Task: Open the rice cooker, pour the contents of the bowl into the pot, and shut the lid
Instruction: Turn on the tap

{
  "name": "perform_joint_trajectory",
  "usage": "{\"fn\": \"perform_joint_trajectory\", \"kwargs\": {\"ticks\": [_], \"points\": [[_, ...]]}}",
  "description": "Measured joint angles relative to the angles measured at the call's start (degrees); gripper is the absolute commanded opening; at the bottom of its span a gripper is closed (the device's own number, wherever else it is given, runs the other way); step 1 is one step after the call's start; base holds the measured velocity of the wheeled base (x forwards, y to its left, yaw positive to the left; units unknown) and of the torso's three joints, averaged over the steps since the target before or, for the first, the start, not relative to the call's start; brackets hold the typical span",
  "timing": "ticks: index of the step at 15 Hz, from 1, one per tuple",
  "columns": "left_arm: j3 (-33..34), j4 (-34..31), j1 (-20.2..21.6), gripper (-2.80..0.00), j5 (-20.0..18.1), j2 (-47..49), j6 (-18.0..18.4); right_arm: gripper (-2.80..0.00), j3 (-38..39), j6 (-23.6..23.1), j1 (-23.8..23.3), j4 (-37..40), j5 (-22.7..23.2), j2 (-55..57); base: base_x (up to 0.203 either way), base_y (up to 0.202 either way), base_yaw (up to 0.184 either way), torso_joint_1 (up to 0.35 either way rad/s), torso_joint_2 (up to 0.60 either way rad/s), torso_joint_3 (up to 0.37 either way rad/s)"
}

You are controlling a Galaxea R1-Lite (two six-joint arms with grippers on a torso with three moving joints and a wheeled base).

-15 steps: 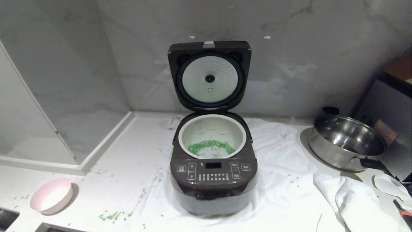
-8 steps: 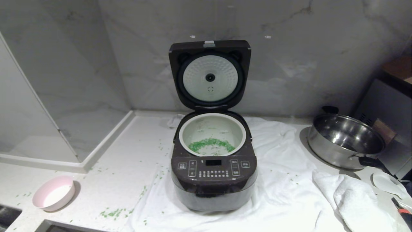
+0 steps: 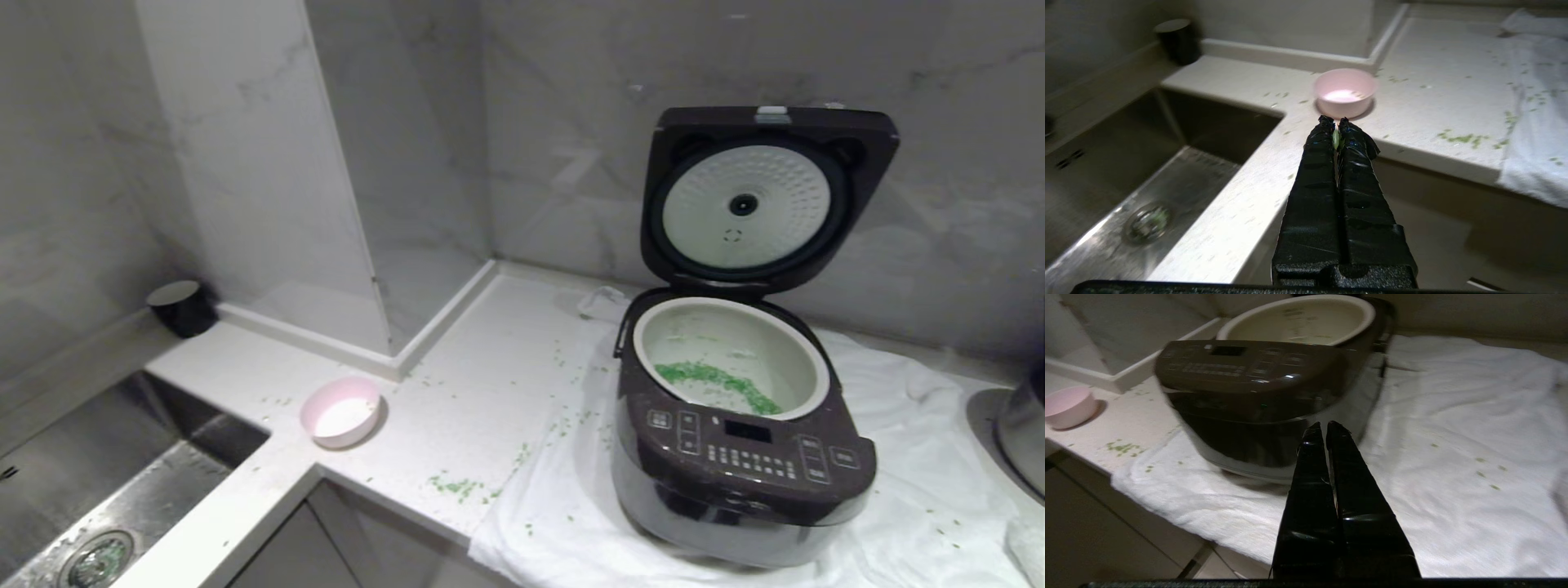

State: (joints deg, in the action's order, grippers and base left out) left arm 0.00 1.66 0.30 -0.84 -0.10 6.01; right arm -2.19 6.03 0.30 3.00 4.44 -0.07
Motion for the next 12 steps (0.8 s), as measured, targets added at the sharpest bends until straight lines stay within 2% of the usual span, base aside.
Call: {"fn": "perform_joint_trajectory", "kwargs": {"ticks": [8, 12], "points": [[0.0, 0.0, 0.0, -2.8, 0.1, 0.0, 0.0, -2.8, 0.0, 0.0, 0.0, 0.0, 0.0, 0.0, -0.002, -0.007, 0.171, 0.0, 0.0, 0.006], [0.0, 0.0, 0.0, -2.8, 0.1, 0.0, 0.0, -2.8, 0.0, 0.7, 0.0, 0.0, 0.0, 0.0, 0.0, -0.002, 0.027, 0.0, 0.0, 0.001]]}}
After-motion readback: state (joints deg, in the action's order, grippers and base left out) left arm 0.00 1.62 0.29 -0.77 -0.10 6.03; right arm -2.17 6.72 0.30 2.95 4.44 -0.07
